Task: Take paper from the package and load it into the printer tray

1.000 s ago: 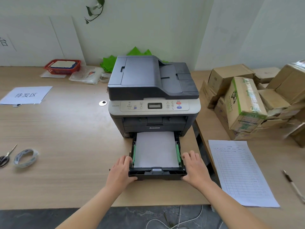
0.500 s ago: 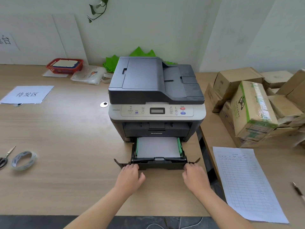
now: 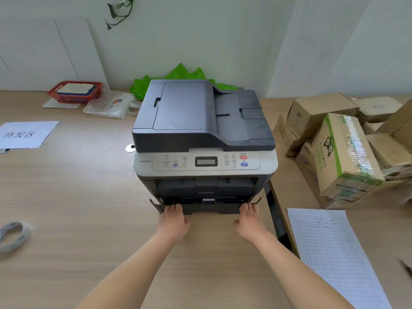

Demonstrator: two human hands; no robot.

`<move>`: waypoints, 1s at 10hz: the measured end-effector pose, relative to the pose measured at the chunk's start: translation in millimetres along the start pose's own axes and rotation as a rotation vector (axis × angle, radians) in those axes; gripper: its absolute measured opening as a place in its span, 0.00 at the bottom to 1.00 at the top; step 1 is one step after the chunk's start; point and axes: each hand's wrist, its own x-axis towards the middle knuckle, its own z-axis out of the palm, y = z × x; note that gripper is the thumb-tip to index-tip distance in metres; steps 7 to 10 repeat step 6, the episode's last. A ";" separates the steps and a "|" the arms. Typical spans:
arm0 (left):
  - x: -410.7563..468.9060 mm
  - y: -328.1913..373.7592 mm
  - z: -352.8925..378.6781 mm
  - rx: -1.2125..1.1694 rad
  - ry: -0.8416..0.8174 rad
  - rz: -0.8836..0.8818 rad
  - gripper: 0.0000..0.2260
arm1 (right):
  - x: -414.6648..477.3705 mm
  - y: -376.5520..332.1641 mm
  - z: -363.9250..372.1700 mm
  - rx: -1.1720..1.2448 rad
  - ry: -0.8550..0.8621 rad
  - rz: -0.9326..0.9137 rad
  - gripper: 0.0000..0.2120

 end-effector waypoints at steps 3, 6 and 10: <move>13.9 3.3 -0.8 -0.136 -0.022 -0.036 0.18 | 19.0 -4.5 1.7 0.102 -0.044 0.043 0.27; -3.2 26.0 -34.9 -0.212 -0.034 -0.008 0.20 | -13.3 -13.0 -13.2 0.150 -0.043 -0.030 0.26; -3.2 26.0 -34.9 -0.212 -0.034 -0.008 0.20 | -13.3 -13.0 -13.2 0.150 -0.043 -0.030 0.26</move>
